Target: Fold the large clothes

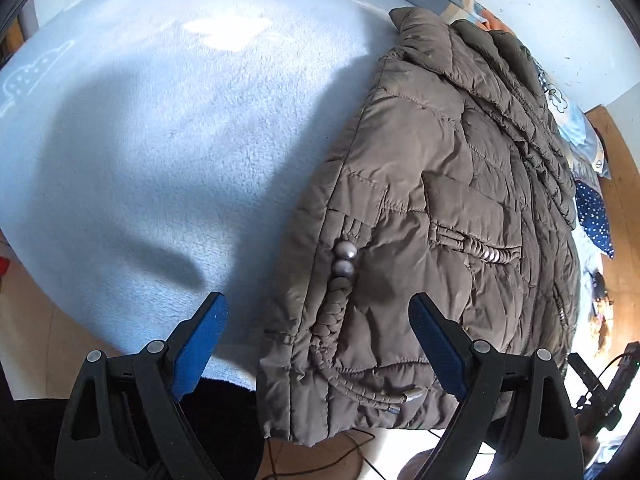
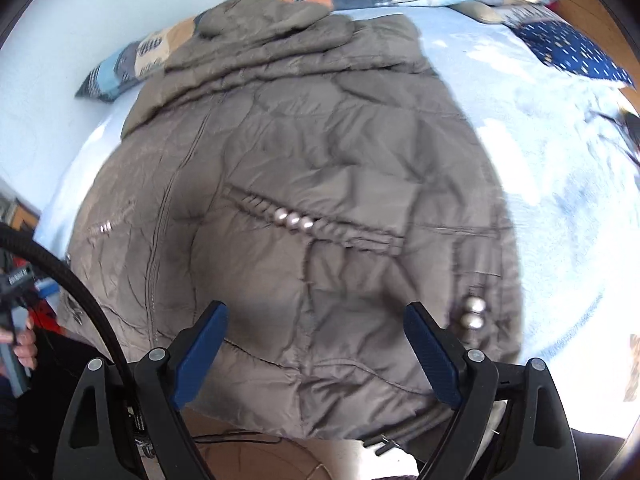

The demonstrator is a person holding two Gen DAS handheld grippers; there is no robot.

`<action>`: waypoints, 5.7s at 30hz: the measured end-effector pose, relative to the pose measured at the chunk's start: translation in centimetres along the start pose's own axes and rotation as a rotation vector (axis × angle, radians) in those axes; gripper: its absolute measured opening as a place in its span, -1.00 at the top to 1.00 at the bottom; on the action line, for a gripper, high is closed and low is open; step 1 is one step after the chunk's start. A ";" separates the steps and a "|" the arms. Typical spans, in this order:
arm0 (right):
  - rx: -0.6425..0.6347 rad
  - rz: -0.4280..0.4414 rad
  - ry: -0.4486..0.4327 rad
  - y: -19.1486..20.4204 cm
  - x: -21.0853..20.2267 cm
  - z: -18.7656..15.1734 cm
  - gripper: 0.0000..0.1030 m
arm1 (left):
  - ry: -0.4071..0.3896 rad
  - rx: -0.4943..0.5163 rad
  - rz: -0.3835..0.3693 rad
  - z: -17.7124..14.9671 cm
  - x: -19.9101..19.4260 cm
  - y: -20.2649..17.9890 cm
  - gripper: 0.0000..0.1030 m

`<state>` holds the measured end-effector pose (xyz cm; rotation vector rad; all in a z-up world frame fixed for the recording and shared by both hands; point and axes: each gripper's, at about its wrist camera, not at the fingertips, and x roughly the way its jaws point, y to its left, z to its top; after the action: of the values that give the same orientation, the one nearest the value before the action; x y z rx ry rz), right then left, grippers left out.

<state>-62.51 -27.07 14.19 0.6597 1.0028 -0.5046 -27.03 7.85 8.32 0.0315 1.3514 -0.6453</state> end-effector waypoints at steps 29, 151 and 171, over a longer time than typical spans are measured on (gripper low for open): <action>0.358 0.093 0.182 -9.2 1.8 -3.4 0.19 | 0.092 0.077 0.048 -2.3 3.0 -3.1 -0.42; 0.428 0.342 -0.491 -8.6 2.9 33.5 0.14 | -0.659 -0.026 -0.100 30.6 -0.3 -13.5 -0.51; -0.122 0.138 -0.267 7.6 8.3 31.6 0.20 | -0.388 0.565 0.097 23.6 8.5 -28.2 -0.51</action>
<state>-34.83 -44.77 20.77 0.5323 0.7251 -0.3945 -18.01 -27.95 15.94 0.4041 0.7612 -0.8828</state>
